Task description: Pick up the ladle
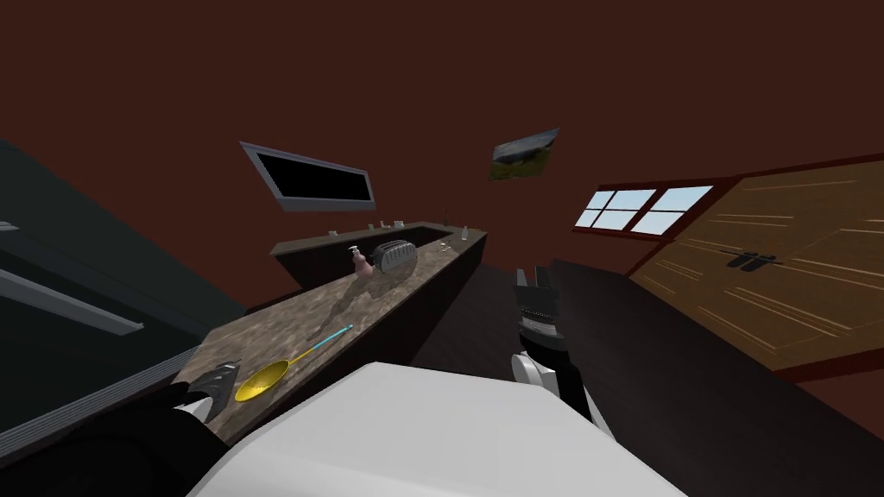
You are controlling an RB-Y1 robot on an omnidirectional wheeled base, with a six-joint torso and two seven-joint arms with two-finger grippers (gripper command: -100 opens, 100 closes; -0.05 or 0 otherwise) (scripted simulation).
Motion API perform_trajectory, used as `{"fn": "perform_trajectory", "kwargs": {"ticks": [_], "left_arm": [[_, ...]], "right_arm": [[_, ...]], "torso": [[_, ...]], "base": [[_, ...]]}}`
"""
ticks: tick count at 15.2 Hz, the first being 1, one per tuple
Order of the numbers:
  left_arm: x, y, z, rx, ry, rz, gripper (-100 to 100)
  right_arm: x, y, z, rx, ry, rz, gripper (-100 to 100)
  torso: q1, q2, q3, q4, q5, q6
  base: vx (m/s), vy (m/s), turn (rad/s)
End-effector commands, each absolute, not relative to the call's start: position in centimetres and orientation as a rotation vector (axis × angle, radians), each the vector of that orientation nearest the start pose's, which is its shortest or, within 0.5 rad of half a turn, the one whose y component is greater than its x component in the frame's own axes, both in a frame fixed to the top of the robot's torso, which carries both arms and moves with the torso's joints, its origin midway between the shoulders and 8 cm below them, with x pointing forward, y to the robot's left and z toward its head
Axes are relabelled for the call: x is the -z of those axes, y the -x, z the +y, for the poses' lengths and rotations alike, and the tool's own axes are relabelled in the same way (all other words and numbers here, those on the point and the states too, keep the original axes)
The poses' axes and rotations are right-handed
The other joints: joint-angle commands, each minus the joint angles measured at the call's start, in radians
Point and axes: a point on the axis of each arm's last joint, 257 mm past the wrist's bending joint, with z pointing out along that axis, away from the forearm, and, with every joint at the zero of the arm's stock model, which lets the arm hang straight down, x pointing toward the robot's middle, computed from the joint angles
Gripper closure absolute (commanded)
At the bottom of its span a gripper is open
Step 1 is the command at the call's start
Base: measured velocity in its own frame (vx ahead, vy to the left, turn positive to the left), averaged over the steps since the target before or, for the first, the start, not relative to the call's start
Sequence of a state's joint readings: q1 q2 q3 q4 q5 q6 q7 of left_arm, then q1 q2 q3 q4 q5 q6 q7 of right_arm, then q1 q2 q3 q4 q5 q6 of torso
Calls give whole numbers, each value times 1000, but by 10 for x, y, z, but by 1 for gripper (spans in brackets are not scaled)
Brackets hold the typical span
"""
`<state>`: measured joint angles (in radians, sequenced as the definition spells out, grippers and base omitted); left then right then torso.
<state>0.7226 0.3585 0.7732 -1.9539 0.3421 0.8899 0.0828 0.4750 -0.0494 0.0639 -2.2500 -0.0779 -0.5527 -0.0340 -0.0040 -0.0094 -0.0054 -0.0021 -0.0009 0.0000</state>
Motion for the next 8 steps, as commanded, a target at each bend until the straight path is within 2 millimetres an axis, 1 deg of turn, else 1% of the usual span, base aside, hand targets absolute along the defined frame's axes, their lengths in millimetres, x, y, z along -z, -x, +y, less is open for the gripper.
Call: {"fn": "perform_trajectory", "kwargs": {"ticks": [1,2,4,5,7,8], "left_arm": [[299,-79,680,-57,2109,992,-100],[300,-65,683,-77,2149,963,-100],[303,-60,681,-92,2172,965,-100],[304,-47,683,-108,2208,936,-100],[307,-42,680,-123,2231,938,-100],[308,-30,682,-138,2268,910,-100]], "right_arm": [[-28,-345,-260,-1466,-660,567,0],[-28,-345,-260,-1466,-660,567,0],[-28,-345,-260,-1466,-660,567,0],[-28,-345,-260,-1466,-660,567,0],[-28,-345,-260,-1466,-660,567,0],[-28,-345,-260,-1466,-660,567,0]], "torso": [[0,0,0,0,0,0],[1,1,0,0,0,0],[2,1,0,0,0,0],[2,2,1,0,0,0],[1,1,0,0,0,0],[1,1,1,0,0,0]], "base": [[87,-57,24],[97,-51,44],[90,-53,37],[92,-65,25],[97,-62,28],[102,-55,36]]}}
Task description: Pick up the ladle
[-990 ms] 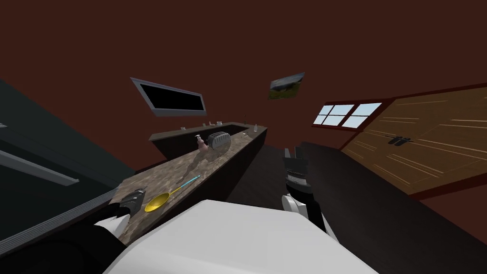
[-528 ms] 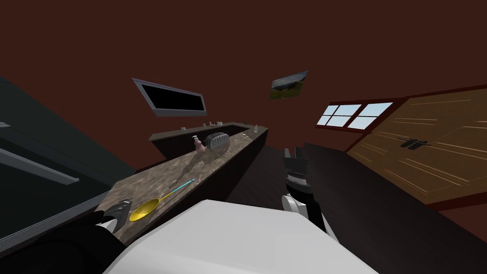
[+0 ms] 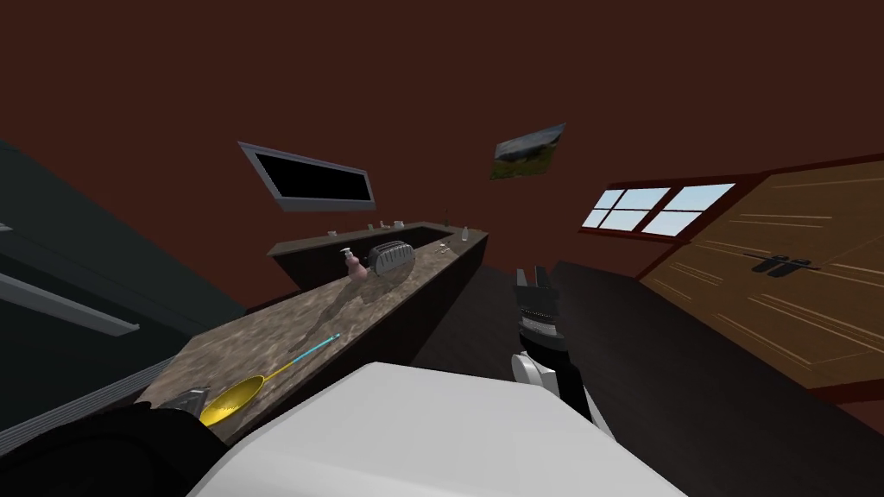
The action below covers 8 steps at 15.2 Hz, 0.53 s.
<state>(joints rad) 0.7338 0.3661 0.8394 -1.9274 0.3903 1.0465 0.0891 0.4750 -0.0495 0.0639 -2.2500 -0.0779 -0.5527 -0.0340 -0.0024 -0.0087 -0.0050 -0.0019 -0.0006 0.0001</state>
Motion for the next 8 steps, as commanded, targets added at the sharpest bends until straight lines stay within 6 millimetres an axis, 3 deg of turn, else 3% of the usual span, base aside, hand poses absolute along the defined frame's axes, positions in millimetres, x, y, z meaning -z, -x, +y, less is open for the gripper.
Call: {"fn": "perform_trajectory", "kwargs": {"ticks": [1,8], "left_arm": [[310,-26,679,-150,2287,911,-100],[315,10,673,-202,2421,837,-100]], "right_arm": [[-28,-345,-260,-1466,-660,568,0],[-28,-345,-260,-1466,-660,567,0]], "torso": [[0,0,0,0,0,0],[0,-1,-1,0,0,0]], "base": [[114,-56,36],[109,-58,19]]}}
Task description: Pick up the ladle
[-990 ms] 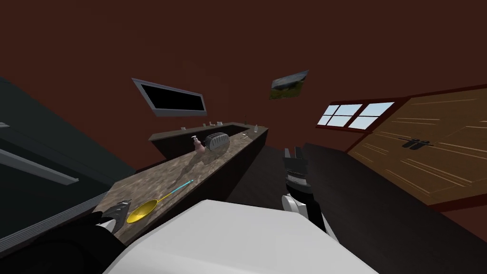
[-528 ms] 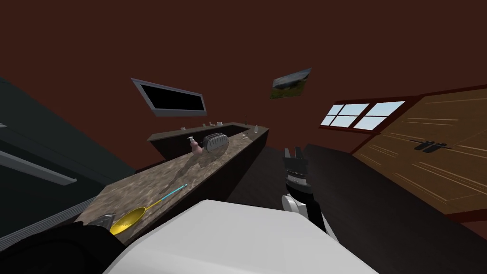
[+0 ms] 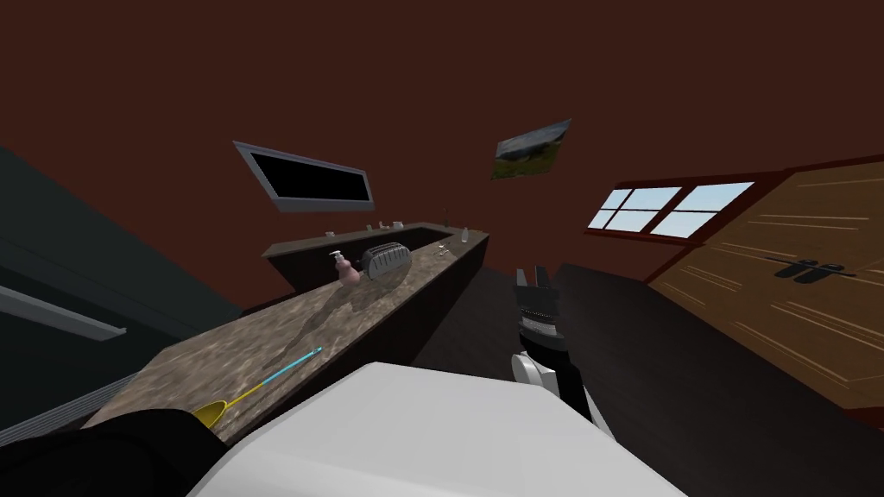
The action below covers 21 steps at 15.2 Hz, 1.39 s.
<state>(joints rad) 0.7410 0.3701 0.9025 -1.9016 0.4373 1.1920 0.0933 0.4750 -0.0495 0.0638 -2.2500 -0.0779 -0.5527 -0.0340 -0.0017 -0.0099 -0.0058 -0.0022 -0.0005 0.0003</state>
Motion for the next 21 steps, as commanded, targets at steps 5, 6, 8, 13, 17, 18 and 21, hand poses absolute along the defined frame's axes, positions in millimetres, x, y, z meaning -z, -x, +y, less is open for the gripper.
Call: {"fn": "perform_trajectory", "kwargs": {"ticks": [5,6,8,13,17,18,21], "left_arm": [[317,27,666,-225,2498,798,-100],[317,33,663,-230,2526,782,-100],[317,37,661,-233,2549,769,-100],[325,38,659,-224,2577,750,-100],[331,36,659,-218,2578,750,-100],[332,36,660,-215,2576,750,100],[332,35,660,-213,2573,749,100]], "right_arm": [[-28,-345,-260,-1466,-660,568,0],[-28,-345,-260,-1466,-660,568,0],[-28,-345,-260,-1466,-660,568,0],[-28,-345,-260,-1466,-660,568,0],[-28,-345,-260,-1466,-660,567,0],[-28,-345,-260,-1466,-660,567,0],[-28,-345,-260,-1466,-660,567,0]], "torso": [[1,-1,-1,0,0,0],[1,-2,-1,0,0,0],[1,-3,-2,-1,0,0],[3,-1,-1,0,1,0],[6,11,6,2,2,0],[6,11,6,2,1,0],[5,10,5,2,2,-1]], "base": [[126,-34,4],[164,-31,-4],[141,-33,-7],[112,-9,-11],[-42,22,10],[-11,6,-2],[0,0,0]]}}
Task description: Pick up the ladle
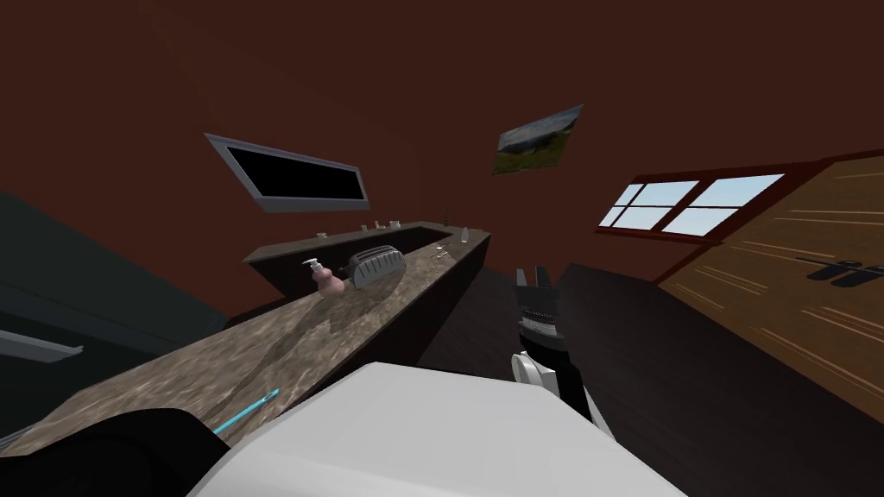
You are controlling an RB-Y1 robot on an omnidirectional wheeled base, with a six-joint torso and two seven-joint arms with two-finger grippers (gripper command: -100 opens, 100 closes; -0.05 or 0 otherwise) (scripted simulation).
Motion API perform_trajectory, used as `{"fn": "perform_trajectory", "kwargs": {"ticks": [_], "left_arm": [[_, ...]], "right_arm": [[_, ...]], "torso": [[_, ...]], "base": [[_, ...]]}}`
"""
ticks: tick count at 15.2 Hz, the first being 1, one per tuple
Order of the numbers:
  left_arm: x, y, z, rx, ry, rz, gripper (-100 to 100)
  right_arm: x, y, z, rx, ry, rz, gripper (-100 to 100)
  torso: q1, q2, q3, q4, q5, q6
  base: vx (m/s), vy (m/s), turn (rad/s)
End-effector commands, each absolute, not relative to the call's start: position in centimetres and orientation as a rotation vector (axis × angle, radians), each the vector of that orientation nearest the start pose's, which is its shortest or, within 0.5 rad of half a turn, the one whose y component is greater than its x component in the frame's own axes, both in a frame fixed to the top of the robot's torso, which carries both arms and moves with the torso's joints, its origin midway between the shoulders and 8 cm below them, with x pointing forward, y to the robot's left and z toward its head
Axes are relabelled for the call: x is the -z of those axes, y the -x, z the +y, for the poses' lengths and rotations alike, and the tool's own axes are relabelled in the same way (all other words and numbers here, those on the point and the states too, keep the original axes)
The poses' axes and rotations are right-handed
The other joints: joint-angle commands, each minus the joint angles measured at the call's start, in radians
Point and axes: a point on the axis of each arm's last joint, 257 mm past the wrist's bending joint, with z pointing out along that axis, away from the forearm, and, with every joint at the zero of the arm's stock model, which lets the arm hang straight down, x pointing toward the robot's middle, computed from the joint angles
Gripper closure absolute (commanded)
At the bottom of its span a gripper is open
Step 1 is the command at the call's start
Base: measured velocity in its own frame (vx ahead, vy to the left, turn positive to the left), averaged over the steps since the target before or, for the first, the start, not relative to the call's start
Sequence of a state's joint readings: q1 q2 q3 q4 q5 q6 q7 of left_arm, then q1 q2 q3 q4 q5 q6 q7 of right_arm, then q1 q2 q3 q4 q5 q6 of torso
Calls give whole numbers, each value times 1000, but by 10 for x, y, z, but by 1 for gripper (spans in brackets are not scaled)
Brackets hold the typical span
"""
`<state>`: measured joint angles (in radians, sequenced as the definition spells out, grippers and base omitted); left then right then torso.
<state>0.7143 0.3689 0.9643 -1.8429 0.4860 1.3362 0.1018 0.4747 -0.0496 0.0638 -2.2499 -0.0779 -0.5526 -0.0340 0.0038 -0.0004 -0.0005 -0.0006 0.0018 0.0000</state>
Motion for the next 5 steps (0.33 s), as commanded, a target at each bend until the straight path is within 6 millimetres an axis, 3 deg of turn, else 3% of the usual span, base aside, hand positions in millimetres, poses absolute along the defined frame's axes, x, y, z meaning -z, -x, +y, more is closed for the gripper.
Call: {"fn": "perform_trajectory", "kwargs": {"ticks": [1,4,5], "left_arm": [[331,35,660,-213,2573,748,100],[317,41,657,-235,2578,752,100],[321,39,659,-227,2575,749,100]], "right_arm": [[-28,-345,-260,-1466,-660,567,0],[-28,-345,-260,-1466,-660,568,0],[-28,-345,-260,-1466,-660,568,0]], "torso": [[0,0,0,0,0,0],[-2,-2,-1,-1,-1,1],[-2,-3,-2,-1,-1,1]], "base": [[0,0,0],[35,-24,-14],[32,-16,0]]}}
